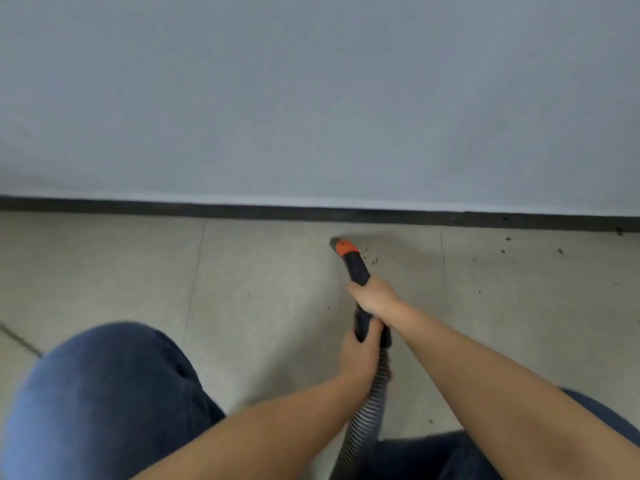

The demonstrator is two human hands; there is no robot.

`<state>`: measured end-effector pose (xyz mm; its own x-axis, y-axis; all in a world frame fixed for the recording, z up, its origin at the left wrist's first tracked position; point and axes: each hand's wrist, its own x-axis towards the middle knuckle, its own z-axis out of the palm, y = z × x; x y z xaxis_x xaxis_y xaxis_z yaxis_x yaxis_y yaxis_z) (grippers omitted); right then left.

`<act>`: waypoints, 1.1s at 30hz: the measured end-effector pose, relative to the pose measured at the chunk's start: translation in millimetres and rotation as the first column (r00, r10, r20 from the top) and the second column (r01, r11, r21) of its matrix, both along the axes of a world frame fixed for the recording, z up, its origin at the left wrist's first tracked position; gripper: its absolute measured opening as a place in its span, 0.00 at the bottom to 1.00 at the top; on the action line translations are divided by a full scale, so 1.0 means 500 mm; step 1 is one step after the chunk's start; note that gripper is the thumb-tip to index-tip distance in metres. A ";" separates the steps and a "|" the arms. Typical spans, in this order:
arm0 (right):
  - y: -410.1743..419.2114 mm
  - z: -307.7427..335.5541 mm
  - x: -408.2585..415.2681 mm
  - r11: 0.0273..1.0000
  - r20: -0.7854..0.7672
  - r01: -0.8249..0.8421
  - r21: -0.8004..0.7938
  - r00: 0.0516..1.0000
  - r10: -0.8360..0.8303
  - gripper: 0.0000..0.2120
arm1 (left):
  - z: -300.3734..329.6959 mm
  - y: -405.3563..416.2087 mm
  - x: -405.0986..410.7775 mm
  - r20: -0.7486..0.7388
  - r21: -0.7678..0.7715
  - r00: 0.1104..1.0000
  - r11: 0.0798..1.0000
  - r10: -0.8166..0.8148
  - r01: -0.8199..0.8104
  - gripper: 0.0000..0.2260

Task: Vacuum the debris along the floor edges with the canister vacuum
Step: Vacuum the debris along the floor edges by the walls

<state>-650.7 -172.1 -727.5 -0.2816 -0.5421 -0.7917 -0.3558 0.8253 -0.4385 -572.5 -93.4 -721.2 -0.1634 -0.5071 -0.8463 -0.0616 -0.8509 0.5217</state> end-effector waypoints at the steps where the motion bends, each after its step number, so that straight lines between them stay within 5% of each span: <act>1: 0.009 0.002 -0.016 1.000 -0.020 0.017 0.017 1.000 -0.017 0.11 | 0.006 0.002 -0.007 -0.033 0.022 0.999 0.999 -0.028 0.028 0.20; 5: 0.038 0.010 -0.064 0.980 -0.040 0.191 0.049 0.981 -0.190 0.14 | 0.028 -0.002 -0.026 -0.140 0.075 0.980 0.985 -0.141 0.152 0.15; 11: 0.094 0.039 -0.071 0.940 -0.007 0.328 0.096 0.944 -0.329 0.18 | 0.050 0.045 -0.016 -0.104 0.042 0.960 0.963 -0.261 0.266 0.18; 20: 0.126 -0.039 -0.084 0.994 0.100 0.038 -0.104 0.995 -0.028 0.05 | -0.045 0.119 -0.079 0.059 -0.039 0.998 0.999 0.003 0.000 0.14; 26: 0.183 -0.044 -0.176 0.993 0.060 -0.025 -0.111 0.998 0.032 0.05 | -0.056 0.191 -0.182 -0.016 -0.021 0.996 0.996 0.089 -0.090 0.14; 33: 0.078 -0.074 -0.088 0.899 0.090 -0.412 -0.147 0.900 0.427 0.10 | -0.108 0.129 -0.183 0.048 -0.128 0.875 0.871 0.482 -0.474 0.15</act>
